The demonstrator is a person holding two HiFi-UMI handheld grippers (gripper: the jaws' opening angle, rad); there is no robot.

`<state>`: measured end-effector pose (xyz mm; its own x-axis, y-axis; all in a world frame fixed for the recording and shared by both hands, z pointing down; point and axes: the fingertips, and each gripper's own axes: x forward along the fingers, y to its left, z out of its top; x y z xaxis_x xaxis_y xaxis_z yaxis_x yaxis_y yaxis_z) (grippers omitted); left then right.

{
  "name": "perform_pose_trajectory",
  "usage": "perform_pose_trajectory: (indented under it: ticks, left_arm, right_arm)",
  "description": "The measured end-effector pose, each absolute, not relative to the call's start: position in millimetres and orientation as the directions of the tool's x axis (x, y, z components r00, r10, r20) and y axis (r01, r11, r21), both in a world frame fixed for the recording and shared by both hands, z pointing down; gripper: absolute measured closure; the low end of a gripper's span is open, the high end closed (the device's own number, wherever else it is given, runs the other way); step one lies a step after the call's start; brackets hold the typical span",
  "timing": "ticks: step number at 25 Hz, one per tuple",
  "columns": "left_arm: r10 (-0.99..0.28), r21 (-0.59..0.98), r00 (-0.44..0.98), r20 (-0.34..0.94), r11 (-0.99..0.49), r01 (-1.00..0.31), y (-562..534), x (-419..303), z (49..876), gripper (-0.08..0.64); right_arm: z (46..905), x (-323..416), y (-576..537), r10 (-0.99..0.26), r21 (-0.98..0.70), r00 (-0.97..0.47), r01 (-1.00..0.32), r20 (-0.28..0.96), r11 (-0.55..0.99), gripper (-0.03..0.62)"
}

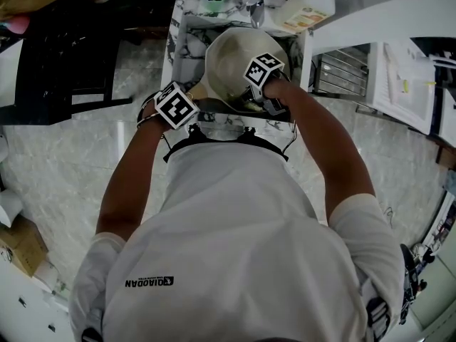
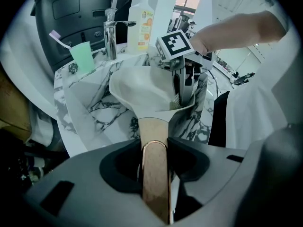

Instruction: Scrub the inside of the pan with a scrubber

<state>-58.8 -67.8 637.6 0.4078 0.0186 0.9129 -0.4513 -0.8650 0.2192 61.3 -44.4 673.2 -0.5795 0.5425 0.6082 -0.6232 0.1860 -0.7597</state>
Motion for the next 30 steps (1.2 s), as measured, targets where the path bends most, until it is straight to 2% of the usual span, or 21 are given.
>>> perform_pose_trajectory:
  ticks: [7, 11, 14, 16, 19, 21, 24, 27, 30]
  left_arm:
    - [0.025, 0.227, 0.408, 0.913, -0.862, -0.453, -66.8, -58.4, 637.5, 0.387]
    - [0.027, 0.229, 0.409, 0.912, -0.861, -0.453, -66.2, -58.7, 637.3, 0.387]
    - [0.029, 0.228, 0.406, 0.913, -0.862, -0.452, -66.2, -59.5, 638.1, 0.387]
    - [0.030, 0.230, 0.407, 0.913, -0.862, -0.452, -66.4, -59.3, 638.1, 0.387]
    - [0.034, 0.237, 0.410, 0.912, -0.859, -0.455, -65.6, -58.9, 637.9, 0.385]
    - [0.038, 0.240, 0.409, 0.912, -0.857, -0.456, -65.4, -59.5, 638.0, 0.386]
    - [0.043, 0.245, 0.410, 0.911, -0.856, -0.455, -65.2, -59.7, 638.2, 0.387]
    - [0.045, 0.248, 0.411, 0.910, -0.854, -0.456, -64.9, -59.6, 638.3, 0.385]
    - [0.049, 0.252, 0.411, 0.910, -0.853, -0.457, -65.1, -59.5, 638.5, 0.385]
  right_arm:
    - [677.0, 69.7, -41.6, 0.564, -0.742, -0.538, -0.633, 0.626, 0.219, 0.502]
    - [676.0, 68.4, -50.2, 0.520, -0.745, -0.562, -0.617, 0.643, 0.254, 0.502]
    - [665.4, 62.5, -78.3, 0.393, -0.740, -0.628, -0.590, 0.672, 0.323, 0.504]
    - [656.1, 62.7, -107.0, 0.270, -0.678, -0.634, -0.584, 0.725, 0.447, 0.505]
    - [650.8, 75.8, -153.0, 0.058, -0.389, -0.514, -0.567, 0.856, 0.726, 0.505]
    - [647.2, 80.9, -177.6, -0.078, -0.155, -0.425, -0.486, 0.902, 0.860, 0.505]
    - [640.4, 80.8, -198.0, -0.216, 0.116, -0.324, -0.302, 0.921, 0.946, 0.505]
    - [648.6, 80.5, -212.1, -0.334, 0.336, -0.241, -0.034, 0.911, 0.941, 0.505]
    - [660.6, 79.3, -217.7, -0.419, 0.457, -0.193, 0.248, 0.887, 0.854, 0.505]
